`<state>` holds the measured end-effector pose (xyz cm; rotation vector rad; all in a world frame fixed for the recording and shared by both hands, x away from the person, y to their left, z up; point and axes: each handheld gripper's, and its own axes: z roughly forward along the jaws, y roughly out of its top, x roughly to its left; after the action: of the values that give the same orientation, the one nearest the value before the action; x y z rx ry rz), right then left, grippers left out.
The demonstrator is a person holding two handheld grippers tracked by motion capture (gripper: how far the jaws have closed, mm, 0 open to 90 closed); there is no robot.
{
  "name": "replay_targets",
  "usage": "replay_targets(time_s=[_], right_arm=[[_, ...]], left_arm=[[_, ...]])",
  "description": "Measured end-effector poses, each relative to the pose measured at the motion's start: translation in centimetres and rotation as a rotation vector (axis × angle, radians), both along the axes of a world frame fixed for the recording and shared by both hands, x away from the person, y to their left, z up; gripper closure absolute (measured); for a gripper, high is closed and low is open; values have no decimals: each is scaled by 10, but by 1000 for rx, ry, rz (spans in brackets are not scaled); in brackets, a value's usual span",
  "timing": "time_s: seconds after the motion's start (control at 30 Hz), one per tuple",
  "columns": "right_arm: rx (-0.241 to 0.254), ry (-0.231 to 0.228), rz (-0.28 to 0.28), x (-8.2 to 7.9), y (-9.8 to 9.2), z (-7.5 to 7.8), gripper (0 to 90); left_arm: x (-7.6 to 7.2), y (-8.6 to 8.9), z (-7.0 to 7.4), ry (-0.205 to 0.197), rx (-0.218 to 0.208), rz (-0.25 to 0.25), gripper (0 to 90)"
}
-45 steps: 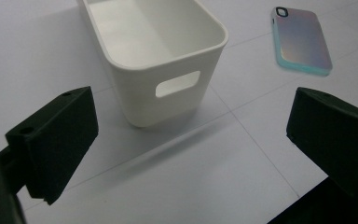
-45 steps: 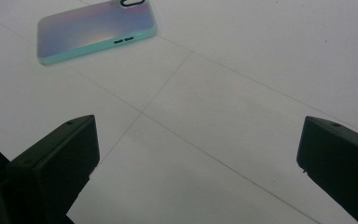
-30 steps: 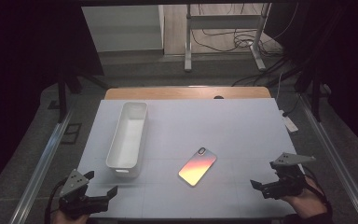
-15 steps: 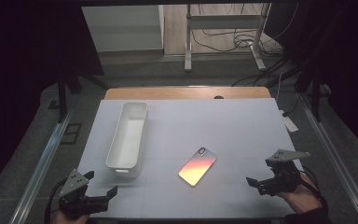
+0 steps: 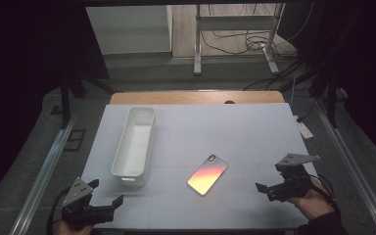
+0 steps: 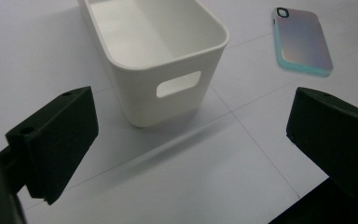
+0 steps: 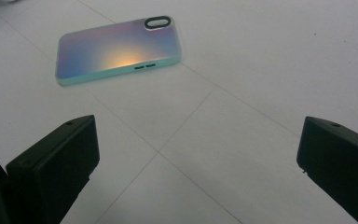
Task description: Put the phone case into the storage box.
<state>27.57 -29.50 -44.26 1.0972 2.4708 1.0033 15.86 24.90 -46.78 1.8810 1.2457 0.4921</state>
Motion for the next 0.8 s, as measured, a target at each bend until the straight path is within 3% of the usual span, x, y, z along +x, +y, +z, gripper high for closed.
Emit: replay_targets(time_s=[0.8], right_arm=[[17, 50, 63, 17, 30, -4, 0]], left_arm=[[0, 0, 0, -2, 0, 4, 30]])
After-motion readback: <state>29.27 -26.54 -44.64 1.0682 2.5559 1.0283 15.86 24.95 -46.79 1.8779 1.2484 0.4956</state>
